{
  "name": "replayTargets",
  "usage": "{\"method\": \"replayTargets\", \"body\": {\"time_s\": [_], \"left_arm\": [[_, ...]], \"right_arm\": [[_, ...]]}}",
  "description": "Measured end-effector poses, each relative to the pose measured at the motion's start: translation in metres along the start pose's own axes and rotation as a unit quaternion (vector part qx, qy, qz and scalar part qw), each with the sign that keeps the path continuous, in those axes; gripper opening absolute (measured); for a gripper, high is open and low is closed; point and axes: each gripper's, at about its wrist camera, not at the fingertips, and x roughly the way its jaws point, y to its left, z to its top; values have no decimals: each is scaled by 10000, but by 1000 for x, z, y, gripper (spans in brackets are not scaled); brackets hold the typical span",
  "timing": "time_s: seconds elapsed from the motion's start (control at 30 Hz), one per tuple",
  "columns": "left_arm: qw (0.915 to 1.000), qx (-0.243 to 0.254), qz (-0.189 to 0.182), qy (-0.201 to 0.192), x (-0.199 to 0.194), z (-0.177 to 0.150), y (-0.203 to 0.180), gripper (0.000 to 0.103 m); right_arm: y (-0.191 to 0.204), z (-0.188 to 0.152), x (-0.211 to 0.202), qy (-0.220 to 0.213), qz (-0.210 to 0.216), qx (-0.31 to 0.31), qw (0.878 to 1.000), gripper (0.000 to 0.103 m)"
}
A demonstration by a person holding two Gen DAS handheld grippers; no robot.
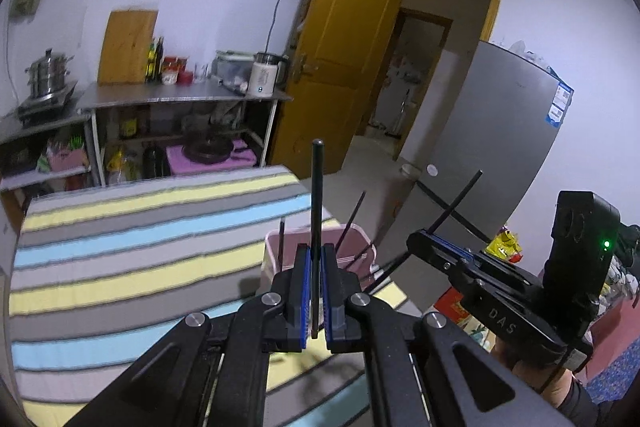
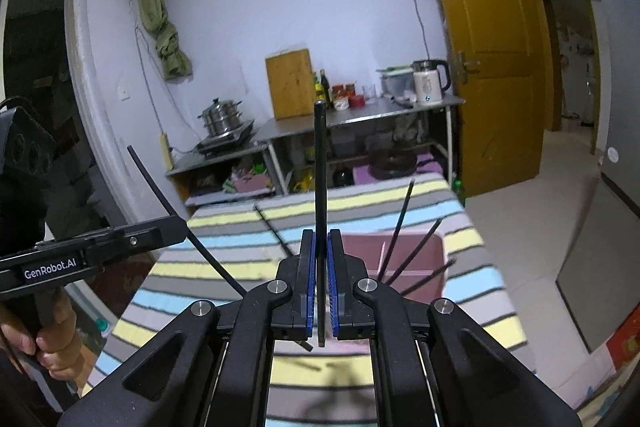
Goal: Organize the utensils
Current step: 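Lift both black chopsticks upright and carry them above the pink holder, then lower both chopsticks into the pink holder and open both tools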
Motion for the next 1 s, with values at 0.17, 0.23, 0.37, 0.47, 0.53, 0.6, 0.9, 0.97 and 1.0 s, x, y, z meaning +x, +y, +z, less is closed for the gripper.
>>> {"method": "replayTargets", "body": {"time_s": [0.17, 0.23, 0.37, 0.47, 0.53, 0.6, 0.9, 0.97, 1.0], "left_arm": [[9999, 51, 23, -122, 9, 20, -3, 5], [9999, 60, 46, -135, 17, 25, -4, 5], [9999, 37, 100, -73, 36, 30, 0, 5], [9999, 11, 138, 50, 54, 29, 4, 5], [9998, -7, 153, 126, 64, 27, 7, 5], [9997, -24, 157, 173, 70, 25, 9, 5], [9995, 42, 133, 279, 92, 19, 11, 5], [9994, 52, 131, 318, 95, 16, 12, 5], [9993, 60, 141, 343, 97, 14, 12, 5]], "right_arm": [[-6, 17, -1, -219, -105, 1, 9997, 5], [-7, 19, 1, -276, -142, 12, 9995, 5], [-10, 22, 10, -303, -232, 13, 9993, 5], [-14, 20, 21, -265, -244, 80, 9993, 5], [-17, 17, 26, -239, -256, 130, 9993, 5], [-18, 15, 29, -222, -259, 146, 9993, 5], [-18, 9, 43, -132, -376, 26, 9992, 5], [-17, 5, 46, -84, -380, 3, 9992, 5], [-18, 3, 48, -62, -378, 10, 9993, 5]]}}
